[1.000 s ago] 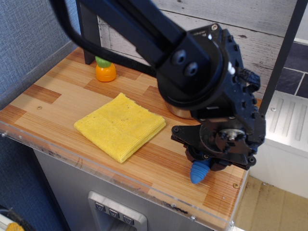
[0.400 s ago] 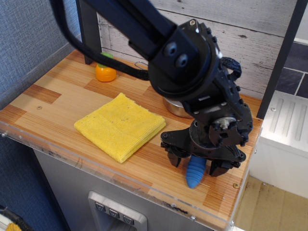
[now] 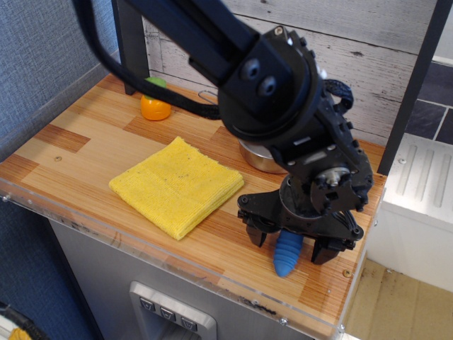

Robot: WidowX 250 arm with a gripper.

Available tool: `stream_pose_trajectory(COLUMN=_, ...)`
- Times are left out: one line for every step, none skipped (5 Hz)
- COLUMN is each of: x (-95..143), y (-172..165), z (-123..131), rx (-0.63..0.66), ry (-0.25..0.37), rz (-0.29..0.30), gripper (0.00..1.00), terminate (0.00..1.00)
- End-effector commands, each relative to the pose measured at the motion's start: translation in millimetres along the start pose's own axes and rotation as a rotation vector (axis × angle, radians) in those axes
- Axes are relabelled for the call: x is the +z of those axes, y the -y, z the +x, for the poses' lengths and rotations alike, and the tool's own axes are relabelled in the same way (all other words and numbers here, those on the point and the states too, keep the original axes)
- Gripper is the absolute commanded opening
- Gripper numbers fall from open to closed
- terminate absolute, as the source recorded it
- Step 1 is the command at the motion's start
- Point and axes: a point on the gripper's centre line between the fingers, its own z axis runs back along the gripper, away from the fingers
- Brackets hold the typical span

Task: Place the spatula on the right edge of the table

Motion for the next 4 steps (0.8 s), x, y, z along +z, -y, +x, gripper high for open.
stream_pose_trajectory(x=56.6, y=-2.0, z=26.5, rx=0.043, ry=0.117, rz=-0.105, gripper=1.0, terminate=0.0)
stream_pose_trajectory(x=89.5, y=-9.3, z=38.9, rx=0.047, ry=0.188, rz=-0.11, gripper=1.0, terminate=0.0)
stream_pose_trajectory(x=110.6, y=-16.8, z=38.6, rx=0.081, ry=0.204, rz=-0.079, gripper=1.0, terminate=0.0)
stream_pose_trajectory(x=110.6, y=-16.8, z=38.6, rx=0.081, ry=0.204, rz=-0.079, gripper=1.0, terminate=1.0)
